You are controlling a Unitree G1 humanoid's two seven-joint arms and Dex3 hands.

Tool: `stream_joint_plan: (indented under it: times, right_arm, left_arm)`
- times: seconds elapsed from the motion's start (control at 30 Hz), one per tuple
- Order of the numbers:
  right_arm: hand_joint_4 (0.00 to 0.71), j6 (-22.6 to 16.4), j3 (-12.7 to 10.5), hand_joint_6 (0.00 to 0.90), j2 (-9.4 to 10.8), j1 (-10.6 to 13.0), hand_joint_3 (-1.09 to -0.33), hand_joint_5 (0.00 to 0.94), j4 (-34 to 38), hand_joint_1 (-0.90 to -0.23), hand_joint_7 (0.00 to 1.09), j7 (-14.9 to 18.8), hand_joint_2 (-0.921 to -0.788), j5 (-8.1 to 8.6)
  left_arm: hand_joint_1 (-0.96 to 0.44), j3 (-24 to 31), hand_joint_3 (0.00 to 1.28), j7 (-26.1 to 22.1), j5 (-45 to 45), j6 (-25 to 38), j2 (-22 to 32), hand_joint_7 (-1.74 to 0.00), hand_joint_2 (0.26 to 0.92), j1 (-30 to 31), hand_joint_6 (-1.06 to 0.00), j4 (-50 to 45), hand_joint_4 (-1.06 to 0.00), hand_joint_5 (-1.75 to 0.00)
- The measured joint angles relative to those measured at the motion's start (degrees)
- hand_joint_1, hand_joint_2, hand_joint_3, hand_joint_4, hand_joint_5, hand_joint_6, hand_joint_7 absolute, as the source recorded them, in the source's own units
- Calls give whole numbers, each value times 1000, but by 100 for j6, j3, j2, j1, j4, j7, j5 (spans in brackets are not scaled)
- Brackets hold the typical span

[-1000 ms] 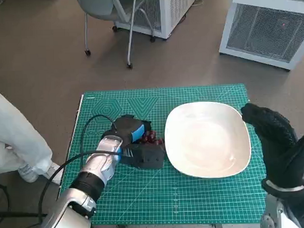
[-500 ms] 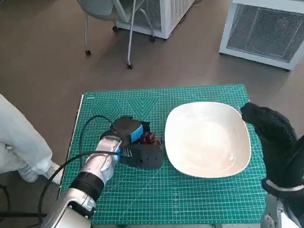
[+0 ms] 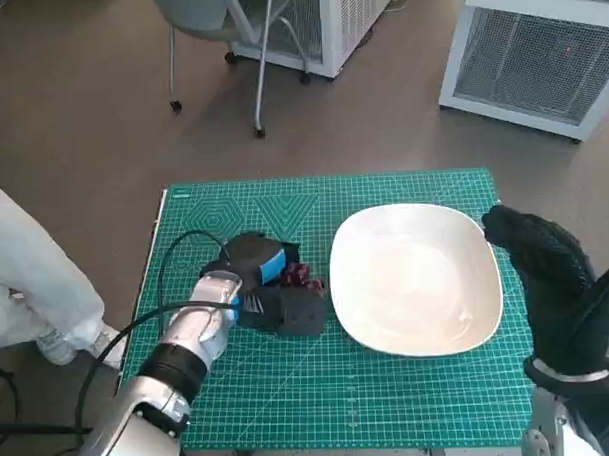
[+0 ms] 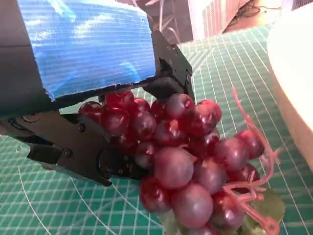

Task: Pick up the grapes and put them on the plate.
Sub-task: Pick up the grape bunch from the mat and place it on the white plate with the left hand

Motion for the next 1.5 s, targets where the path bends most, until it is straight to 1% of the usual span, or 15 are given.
stream_joint_plan:
  times: [0.13,0.33,0.5,0.63,0.8,0.87,0.97,1.1,1.27,1.5]
  right_arm:
    - [476,-13,-1,195,1,-2,-536,0,1,-493,561,0,-921,0]
    - [476,-26,0,194,3,-4,-537,0,7,-495,562,0,-921,-2]
    - [476,-40,1,193,9,-7,-536,0,26,-495,563,0,-921,-5]
    - [476,-51,6,193,11,-10,-536,0,41,-495,564,0,-921,-6]
    - [476,-84,17,193,19,-25,-538,0,67,-489,565,-1,-921,-11]
    - [476,-93,15,192,18,-25,-538,0,82,-489,565,-1,-921,-12]
    - [476,-96,20,192,18,-26,-538,0,102,-490,566,-1,-921,-12]
    - [476,-96,30,191,18,-28,-539,0,110,-491,567,-1,-921,-11]
    - [475,-97,35,190,18,-28,-540,0,112,-491,569,0,-921,-9]
    - [475,-97,32,188,15,-28,-541,0,108,-491,573,0,-921,-9]
  left_arm:
    - [3,127,164,-209,-74,72,216,-1004,920,91,-635,-548,-503,-1513]
    - [2,395,141,-595,-138,315,610,-1084,920,372,-585,-1803,-593,-1391]
    - [2,627,135,-871,-140,607,846,-1083,921,654,-583,-2859,-609,-1375]
    - [2,728,137,-1011,-134,765,906,-1093,921,763,-580,-3301,-608,-1369]
    - [4,972,184,-1066,-112,916,1070,-1260,921,1131,-520,-4101,-537,-1344]
    - [4,1096,174,-1064,-102,951,1134,-1274,921,1255,-519,-4462,-561,-1303]
    - [4,1274,136,-1037,-85,993,1183,-1271,921,1322,-542,-4879,-625,-1209]
    - [3,1480,101,-929,-80,1008,1221,-1216,921,1340,-573,-5236,-674,-1177]
    - [3,1580,77,-868,-77,1007,1252,-1153,920,1379,-607,-5360,-699,-1181]
    - [3,1581,51,-871,-78,1001,1242,-1159,920,1529,-638,-5422,-721,-1124]
